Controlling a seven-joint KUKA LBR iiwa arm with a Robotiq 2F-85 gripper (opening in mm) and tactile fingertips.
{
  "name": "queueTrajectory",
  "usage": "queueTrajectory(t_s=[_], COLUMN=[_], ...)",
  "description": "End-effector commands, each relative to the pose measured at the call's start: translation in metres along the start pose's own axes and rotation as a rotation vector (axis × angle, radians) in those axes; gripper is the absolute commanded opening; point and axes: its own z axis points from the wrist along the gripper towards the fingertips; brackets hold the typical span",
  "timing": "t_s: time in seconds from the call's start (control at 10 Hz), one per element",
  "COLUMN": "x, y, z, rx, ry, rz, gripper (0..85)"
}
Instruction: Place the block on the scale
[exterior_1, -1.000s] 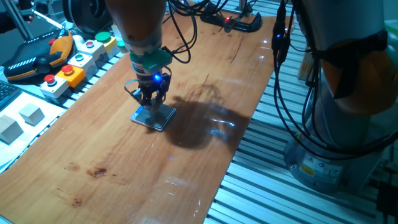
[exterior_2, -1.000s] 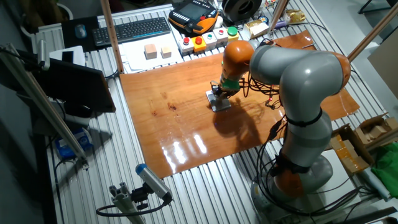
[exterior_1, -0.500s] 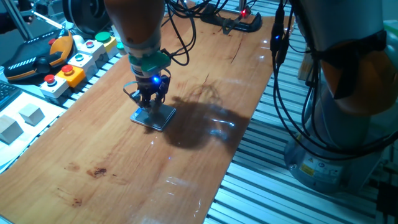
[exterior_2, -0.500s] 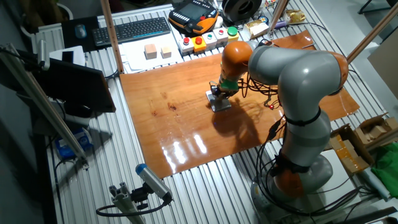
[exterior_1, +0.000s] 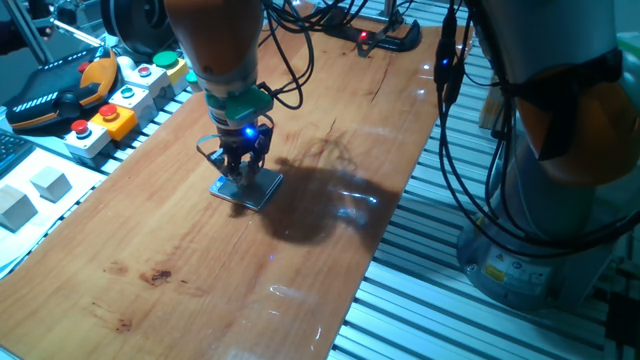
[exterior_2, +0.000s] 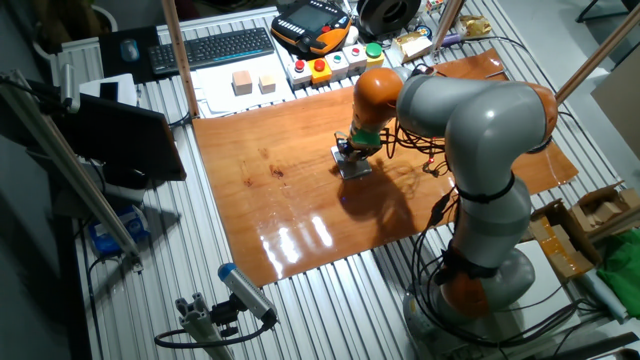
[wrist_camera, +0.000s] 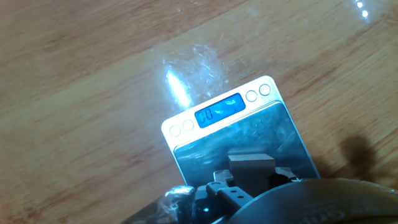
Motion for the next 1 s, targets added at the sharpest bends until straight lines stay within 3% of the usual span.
queueTrajectory(t_s=[0.0,0.1,0.7,0.9], x=[0.0,0.0002,0.0002,0.0002], y=[0.0001,0.0002,0.0009,0.0012], z=[0.0001,-0.0001,0.0008,0.0009], rx=[-0.001,-0.003,0.002,0.001], ry=[0.004,0.005,0.001,-0.006], rz=[0.0,0.004,0.022,0.032], gripper=[0.7,1.7,41.7,51.3])
